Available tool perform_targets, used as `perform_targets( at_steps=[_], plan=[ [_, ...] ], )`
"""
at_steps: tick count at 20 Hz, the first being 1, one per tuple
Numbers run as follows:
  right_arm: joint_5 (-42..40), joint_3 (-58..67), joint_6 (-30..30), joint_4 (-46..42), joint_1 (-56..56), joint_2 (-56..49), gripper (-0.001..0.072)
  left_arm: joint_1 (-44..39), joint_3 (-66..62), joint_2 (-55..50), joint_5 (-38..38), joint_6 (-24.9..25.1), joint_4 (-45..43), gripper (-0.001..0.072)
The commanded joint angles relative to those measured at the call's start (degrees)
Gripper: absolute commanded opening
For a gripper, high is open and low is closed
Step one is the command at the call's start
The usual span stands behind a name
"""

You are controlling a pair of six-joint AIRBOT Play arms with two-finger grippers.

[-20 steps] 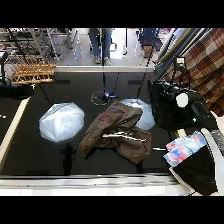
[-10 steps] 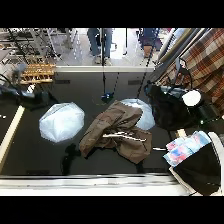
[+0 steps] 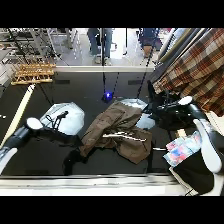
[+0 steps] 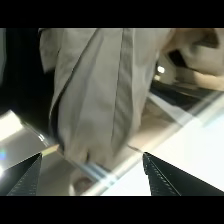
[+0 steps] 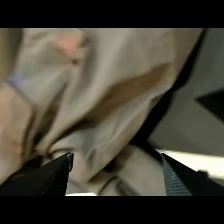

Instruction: Fold the clothes and pants, and hang the long-sleeved shirts on hangers.

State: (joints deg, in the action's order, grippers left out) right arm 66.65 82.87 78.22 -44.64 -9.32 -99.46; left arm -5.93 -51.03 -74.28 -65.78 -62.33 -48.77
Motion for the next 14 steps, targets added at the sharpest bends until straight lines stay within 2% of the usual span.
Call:
perform_targets(
  at_steps=[1, 2, 3, 4, 5, 6, 10, 14],
  plan=[
    [4.7, 6.4, -1.0, 2.3, 1.0, -11.6, 0.0625, -6.0, 2.6, -1.7, 11.2, 1.7, 0.4, 0.0688],
    [4.7, 7.8, -0.4, 2.0, 1.9, -13.4, 0.0605, -7.2, 2.6, -3.2, 11.9, 1.2, 0.4, 0.0687],
    [4.9, 9.2, 0.8, 1.4, 2.8, -15.1, 0.0569, -7.9, 2.6, -4.7, 12.7, 0.0, 0.5, 0.0649],
    [5.5, 10.4, 0.8, 1.0, 3.9, -16.2, 0.0509, -8.3, 2.6, -5.9, 14.1, -1.2, 0.9, 0.0432],
    [5.4, 11.5, 0.8, 0.9, 5.2, -16.9, 0.0363, -8.3, 2.4, -6.3, 15.1, -1.3, 2.0, 0.015],
    [4.3, 12.5, 0.5, 0.9, 6.2, -16.7, 0.0003, -7.9, 1.5, -5.9, 15.5, -1.1, 2.6, 0.0009],
    [6.8, 23.0, 0.3, -2.7, 7.0, -11.3, 0.0009, -1.4, -12.3, -1.5, 12.0, -1.7, 0.4, 0.0005],
    [18.8, 33.9, -4.2, -9.1, 6.5, 0.7, 0.0009, 10.0, -36.2, -0.1, -1.0, -5.5, 0.4, 0.0005]
  ],
)
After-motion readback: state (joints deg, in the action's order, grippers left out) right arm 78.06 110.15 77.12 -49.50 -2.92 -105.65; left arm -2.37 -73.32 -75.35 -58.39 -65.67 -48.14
